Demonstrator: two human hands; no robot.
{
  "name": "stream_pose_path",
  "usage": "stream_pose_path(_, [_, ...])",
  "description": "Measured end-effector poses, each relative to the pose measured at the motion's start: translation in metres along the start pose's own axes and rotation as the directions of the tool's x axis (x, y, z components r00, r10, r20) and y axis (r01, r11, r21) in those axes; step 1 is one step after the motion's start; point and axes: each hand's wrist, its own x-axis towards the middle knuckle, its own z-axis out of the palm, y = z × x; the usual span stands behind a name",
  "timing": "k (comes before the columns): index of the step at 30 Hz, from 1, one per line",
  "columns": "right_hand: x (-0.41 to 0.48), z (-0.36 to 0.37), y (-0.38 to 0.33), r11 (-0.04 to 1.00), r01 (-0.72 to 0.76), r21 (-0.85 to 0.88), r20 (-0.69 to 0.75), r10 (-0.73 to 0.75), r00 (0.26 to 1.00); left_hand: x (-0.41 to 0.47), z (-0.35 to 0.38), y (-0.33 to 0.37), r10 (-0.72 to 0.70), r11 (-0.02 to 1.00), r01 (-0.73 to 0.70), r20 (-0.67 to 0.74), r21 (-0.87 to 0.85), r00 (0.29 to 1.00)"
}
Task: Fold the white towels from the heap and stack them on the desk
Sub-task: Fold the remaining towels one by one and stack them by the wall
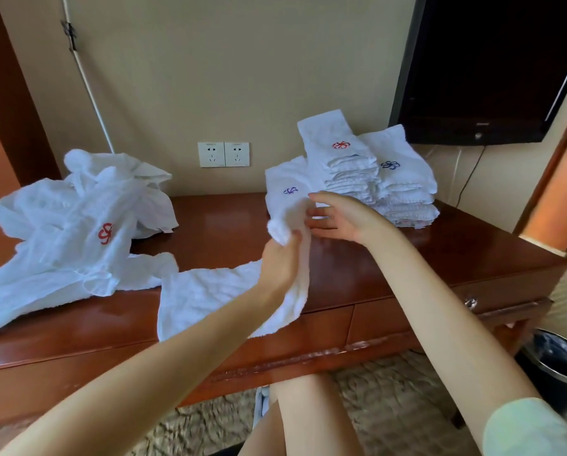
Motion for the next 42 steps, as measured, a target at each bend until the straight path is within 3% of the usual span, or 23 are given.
stream_pose_path(2, [0.002, -0.010, 0.004, 0.999, 0.052, -0.018, -0.054, -0.053, 0.997, 0.014, -0.019, 0.013, -0.154, 0.977, 0.168, 0.111, -0.130, 0.982])
stream_pose_path(4, [0.006, -0.020, 0.010, 0.990, 0.141, 0.001, -0.114, -0.140, 0.984, 0.022, -0.036, 0.030, -0.187, 0.942, 0.235, 0.208, -0.238, 0.960])
stream_pose_path(8, [0.008, -0.029, 0.024, 0.959, 0.227, 0.169, 0.070, -0.242, 0.968, 0.030, -0.059, 0.072, -0.097, 0.910, 0.196, 0.273, -0.365, 0.957])
stream_pose_path(13, [-0.007, -0.018, 0.013, 0.950, 0.263, 0.169, 0.283, -0.302, 0.910, 0.044, -0.078, 0.115, 0.025, 0.929, 0.122, 0.388, -0.350, 0.921])
stream_pose_path(20, [-0.009, -0.004, -0.049, 0.961, 0.276, 0.032, 0.199, -0.276, 0.940, 0.081, -0.069, 0.155, 0.041, 0.966, 0.043, 0.318, -0.254, 0.947])
stream_pose_path(23, [0.008, -0.007, -0.056, 0.967, 0.244, 0.070, 0.120, -0.251, 0.961, 0.103, -0.061, 0.144, 0.086, 0.947, 0.008, 0.278, -0.321, 0.957])
stream_pose_path(26, [0.029, -0.021, -0.049, 0.979, 0.183, 0.092, 0.025, -0.186, 0.982, 0.121, -0.059, 0.104, 0.112, 0.920, 0.069, 0.426, -0.386, 0.898])
stream_pose_path(30, [0.069, -0.039, -0.030, 0.984, 0.082, 0.158, -0.099, -0.067, 0.993, 0.125, -0.052, 0.027, -0.109, 0.896, 0.336, 0.591, -0.289, 0.799])
stream_pose_path(33, [0.101, -0.045, -0.012, 0.984, -0.006, 0.179, -0.146, 0.032, 0.989, 0.113, -0.041, -0.016, -0.210, 0.905, 0.394, 0.642, -0.157, 0.737])
stream_pose_path(35, [0.116, -0.045, -0.009, 0.988, -0.031, 0.152, -0.155, 0.055, 0.986, 0.108, -0.034, -0.030, -0.250, 0.908, 0.405, 0.641, -0.104, 0.725])
stream_pose_path(39, [0.132, -0.051, -0.021, 0.995, 0.015, 0.098, -0.113, -0.004, 0.994, 0.110, -0.027, -0.038, -0.193, 0.944, 0.316, 0.609, -0.100, 0.770])
stream_pose_path(42, [0.139, -0.056, -0.045, 0.999, 0.042, 0.032, -0.067, -0.040, 0.997, 0.117, -0.022, -0.028, -0.141, 0.941, 0.309, 0.671, -0.138, 0.728])
